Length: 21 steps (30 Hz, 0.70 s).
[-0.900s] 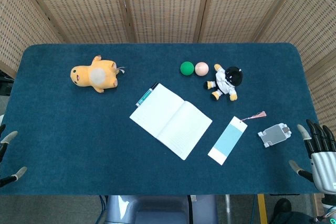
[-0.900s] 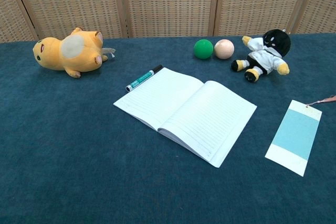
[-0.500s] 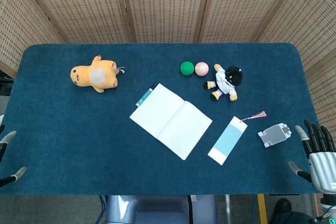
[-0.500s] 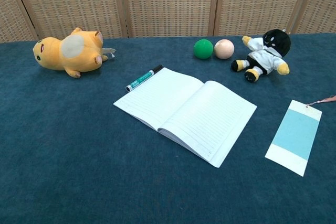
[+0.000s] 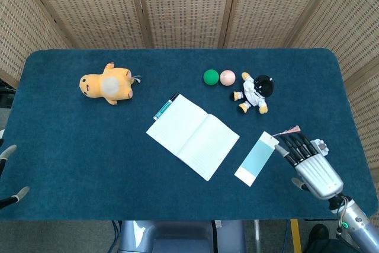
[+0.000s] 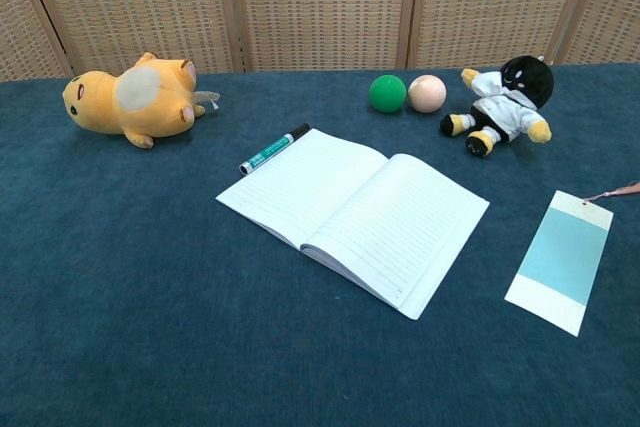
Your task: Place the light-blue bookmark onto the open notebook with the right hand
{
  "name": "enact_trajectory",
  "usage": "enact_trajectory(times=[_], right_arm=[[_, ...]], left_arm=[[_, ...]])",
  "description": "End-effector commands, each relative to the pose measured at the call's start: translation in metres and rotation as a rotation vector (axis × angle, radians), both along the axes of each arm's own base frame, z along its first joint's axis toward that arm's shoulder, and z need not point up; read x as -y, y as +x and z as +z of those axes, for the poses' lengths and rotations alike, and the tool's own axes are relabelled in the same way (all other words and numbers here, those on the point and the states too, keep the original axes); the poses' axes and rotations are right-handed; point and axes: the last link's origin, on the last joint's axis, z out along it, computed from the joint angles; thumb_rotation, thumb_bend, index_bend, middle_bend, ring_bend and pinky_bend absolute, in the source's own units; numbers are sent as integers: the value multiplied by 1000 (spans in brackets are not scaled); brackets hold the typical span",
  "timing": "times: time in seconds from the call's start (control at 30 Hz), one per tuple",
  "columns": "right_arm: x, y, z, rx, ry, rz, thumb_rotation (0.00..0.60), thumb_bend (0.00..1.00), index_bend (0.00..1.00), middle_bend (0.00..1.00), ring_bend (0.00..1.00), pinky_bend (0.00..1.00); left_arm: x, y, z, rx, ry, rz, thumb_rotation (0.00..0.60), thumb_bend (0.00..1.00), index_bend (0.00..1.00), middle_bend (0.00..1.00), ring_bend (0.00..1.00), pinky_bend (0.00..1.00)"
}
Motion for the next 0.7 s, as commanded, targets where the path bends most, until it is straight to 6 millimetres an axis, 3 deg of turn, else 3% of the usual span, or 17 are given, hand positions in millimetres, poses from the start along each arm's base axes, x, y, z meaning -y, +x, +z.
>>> enact_trajectory(times=[0.03,0.37,0.7], right_arm=[[24,7,-24,-80,128,87,600,0,139,0,0,0],[70,5,-65,-232,226,256,600,0,149,0,0,0],[92,-5,-95,-326,278,310,600,0,149,0,0,0]], left_arm=[[-4,0,-1,-4,0,11,600,0,0,0,0,0],[-21,-1,-7,-21,-16,58,600,0,0,0,0,0],[-34,0,-13,-35,-46,96,600,0,0,0,0,0]])
